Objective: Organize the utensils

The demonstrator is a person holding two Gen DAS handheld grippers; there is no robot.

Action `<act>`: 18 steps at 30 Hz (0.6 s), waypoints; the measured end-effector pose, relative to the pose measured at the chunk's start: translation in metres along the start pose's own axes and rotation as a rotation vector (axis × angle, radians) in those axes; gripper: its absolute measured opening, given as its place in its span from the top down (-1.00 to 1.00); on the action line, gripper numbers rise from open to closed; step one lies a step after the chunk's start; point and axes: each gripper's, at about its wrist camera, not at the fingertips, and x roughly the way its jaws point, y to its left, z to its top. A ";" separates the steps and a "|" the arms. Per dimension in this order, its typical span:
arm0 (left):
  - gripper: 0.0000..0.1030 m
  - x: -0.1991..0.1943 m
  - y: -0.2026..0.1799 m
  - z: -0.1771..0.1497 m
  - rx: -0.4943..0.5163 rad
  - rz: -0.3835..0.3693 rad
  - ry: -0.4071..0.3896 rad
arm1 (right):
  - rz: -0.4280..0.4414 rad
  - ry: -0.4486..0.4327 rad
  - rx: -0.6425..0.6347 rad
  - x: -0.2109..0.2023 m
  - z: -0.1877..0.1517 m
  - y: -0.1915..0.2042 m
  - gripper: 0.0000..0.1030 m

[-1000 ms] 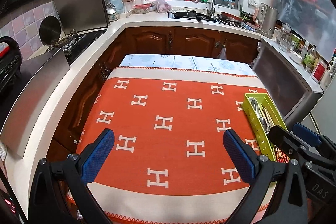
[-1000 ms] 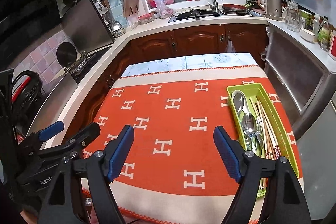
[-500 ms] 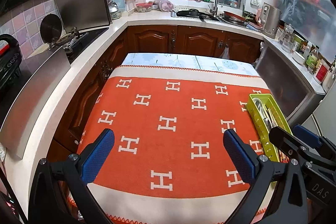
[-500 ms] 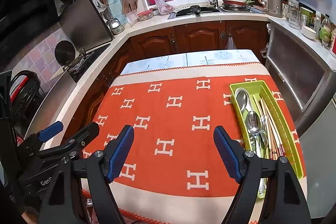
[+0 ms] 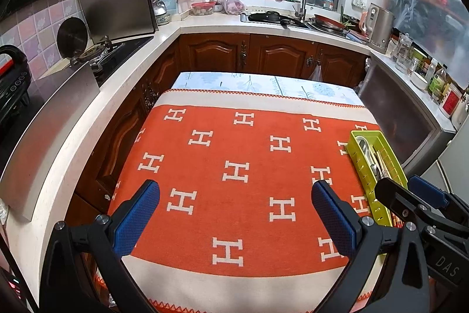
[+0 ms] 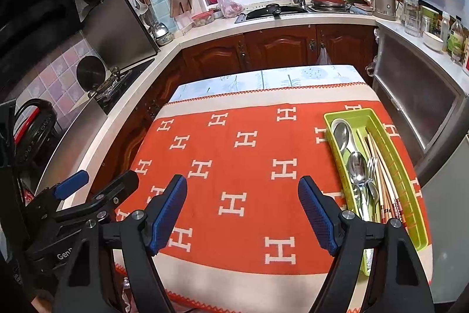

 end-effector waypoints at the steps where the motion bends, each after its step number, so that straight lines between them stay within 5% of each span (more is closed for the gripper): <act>1: -0.98 0.000 0.000 0.000 -0.001 0.000 0.000 | 0.000 0.000 0.000 0.001 0.000 0.000 -0.54; 18: -0.98 0.005 0.008 -0.006 -0.020 -0.006 0.009 | -0.003 0.019 -0.019 0.012 0.000 0.006 -0.54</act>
